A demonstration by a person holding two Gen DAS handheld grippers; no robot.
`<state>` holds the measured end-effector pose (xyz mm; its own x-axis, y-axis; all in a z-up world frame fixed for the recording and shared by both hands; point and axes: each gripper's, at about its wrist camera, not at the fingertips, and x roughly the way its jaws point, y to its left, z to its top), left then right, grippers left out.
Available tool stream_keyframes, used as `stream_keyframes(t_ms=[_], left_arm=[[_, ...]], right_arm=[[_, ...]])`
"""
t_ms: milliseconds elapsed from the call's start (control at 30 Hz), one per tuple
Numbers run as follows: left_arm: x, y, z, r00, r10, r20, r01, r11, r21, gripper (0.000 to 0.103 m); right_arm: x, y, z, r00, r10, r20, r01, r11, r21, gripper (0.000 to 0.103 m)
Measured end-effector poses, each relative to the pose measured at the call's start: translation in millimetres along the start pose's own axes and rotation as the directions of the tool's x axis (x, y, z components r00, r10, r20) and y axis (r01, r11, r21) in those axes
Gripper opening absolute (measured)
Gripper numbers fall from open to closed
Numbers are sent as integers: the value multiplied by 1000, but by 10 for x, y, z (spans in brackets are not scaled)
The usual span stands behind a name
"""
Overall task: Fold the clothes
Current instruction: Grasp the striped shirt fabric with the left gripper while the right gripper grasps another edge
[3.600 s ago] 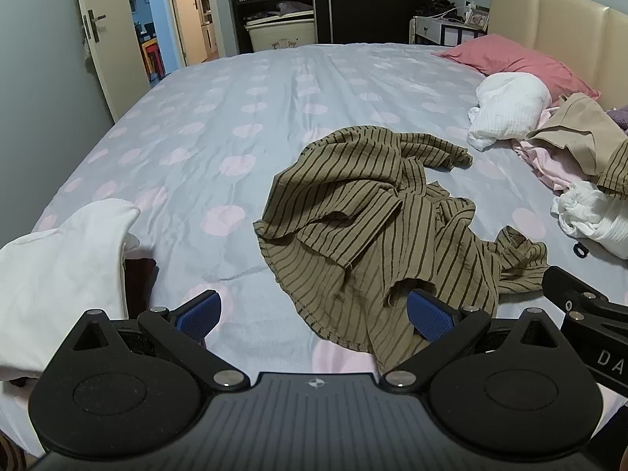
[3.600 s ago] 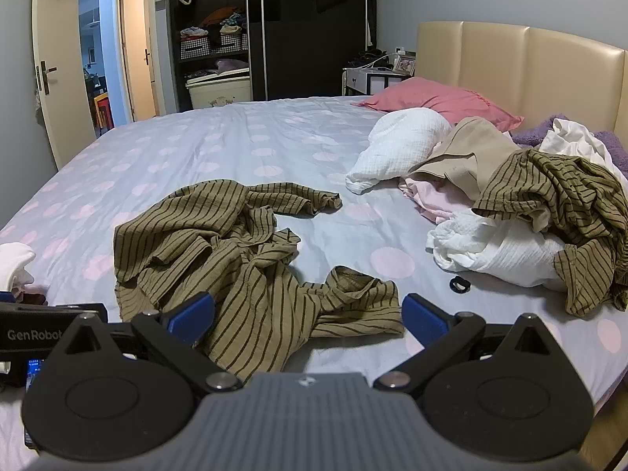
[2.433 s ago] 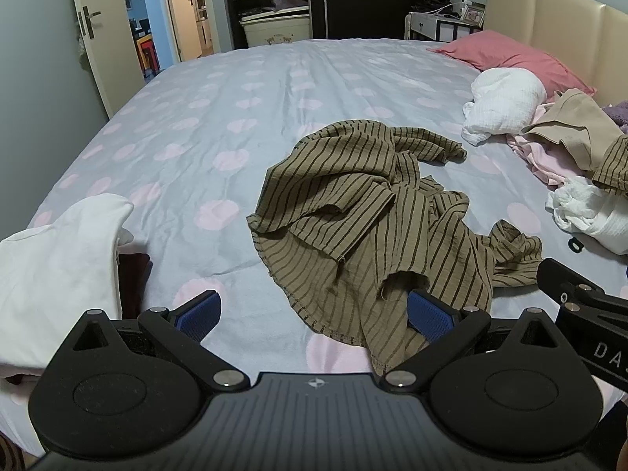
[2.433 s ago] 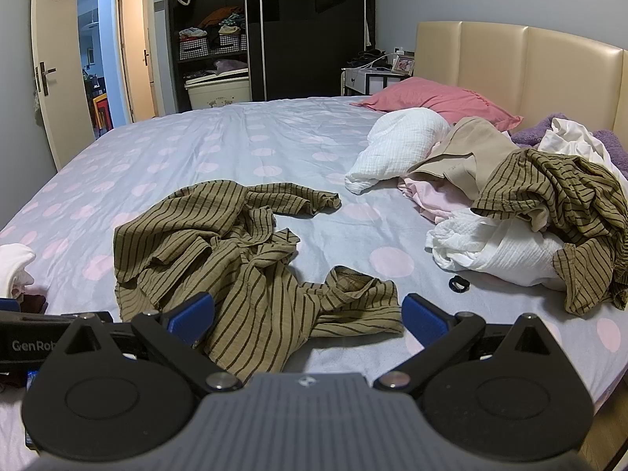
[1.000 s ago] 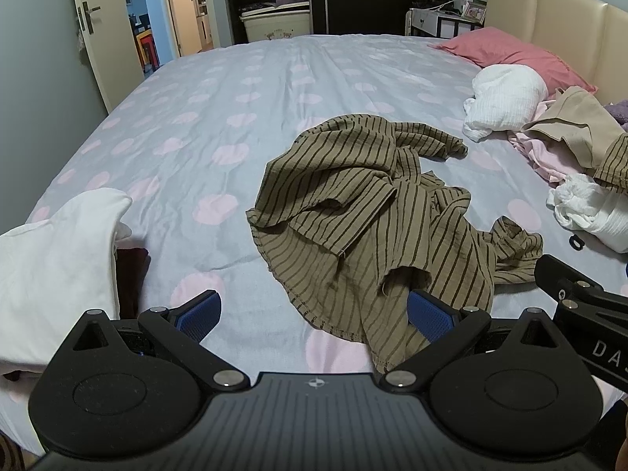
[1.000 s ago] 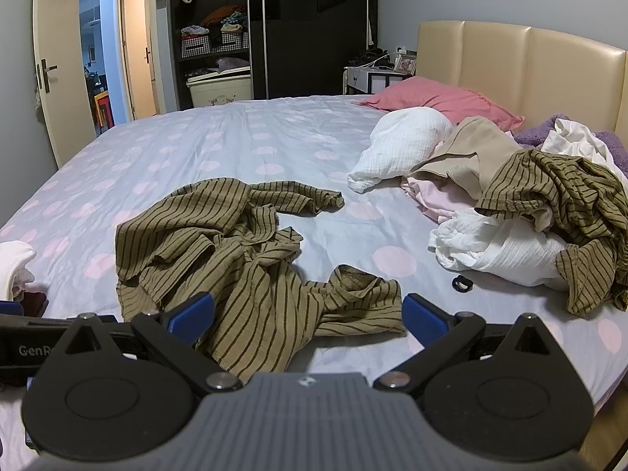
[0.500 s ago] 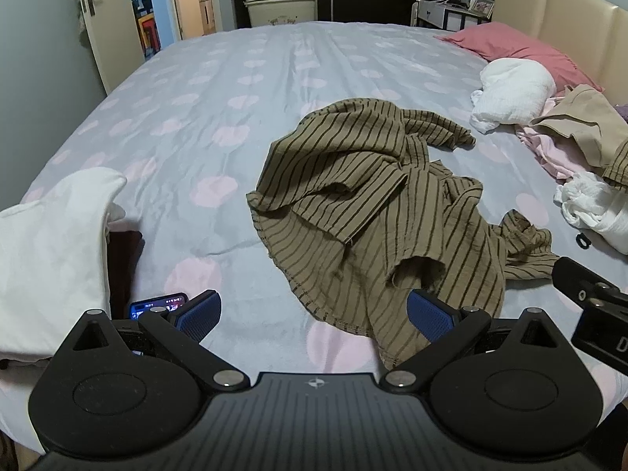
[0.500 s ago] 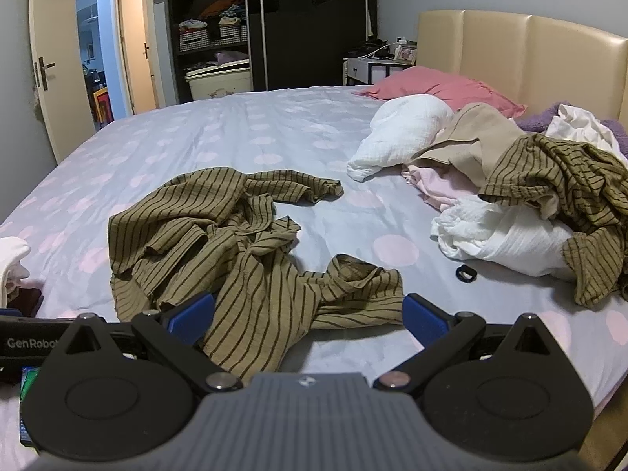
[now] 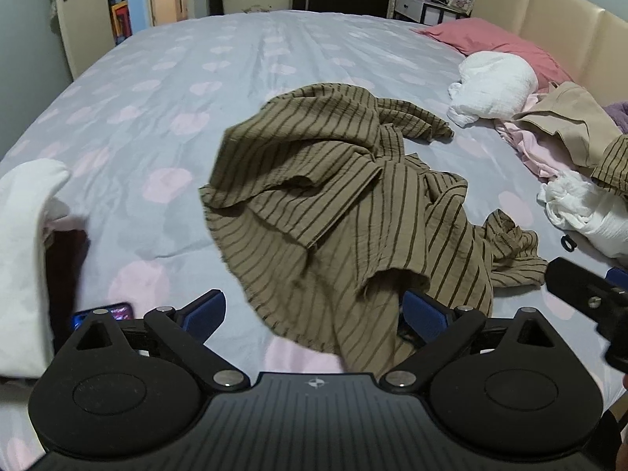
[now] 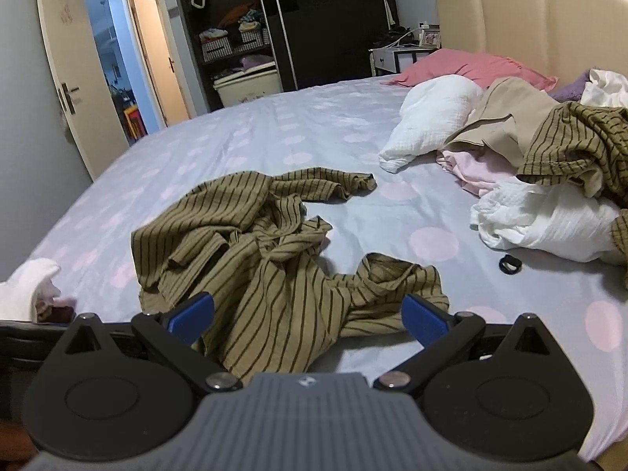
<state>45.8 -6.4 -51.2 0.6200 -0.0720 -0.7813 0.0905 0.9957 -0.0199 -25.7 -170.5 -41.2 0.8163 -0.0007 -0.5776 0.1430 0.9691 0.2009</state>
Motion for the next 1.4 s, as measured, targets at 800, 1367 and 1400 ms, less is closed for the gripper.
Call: stream_keyframes(t_ms=[800, 1367, 1400], left_arm=[[533, -284, 98, 998, -59, -35, 63, 992, 106, 26], [474, 35, 109, 992, -122, -40, 124, 992, 38, 9], [464, 41, 106, 992, -124, -39, 125, 991, 39, 9]], right_arm=[[527, -295, 4, 990, 113, -78, -112, 993, 22, 81], [1299, 132, 8, 951, 229, -208, -232, 973, 8, 2], [1272, 118, 13, 950, 237, -202, -240, 971, 11, 2]])
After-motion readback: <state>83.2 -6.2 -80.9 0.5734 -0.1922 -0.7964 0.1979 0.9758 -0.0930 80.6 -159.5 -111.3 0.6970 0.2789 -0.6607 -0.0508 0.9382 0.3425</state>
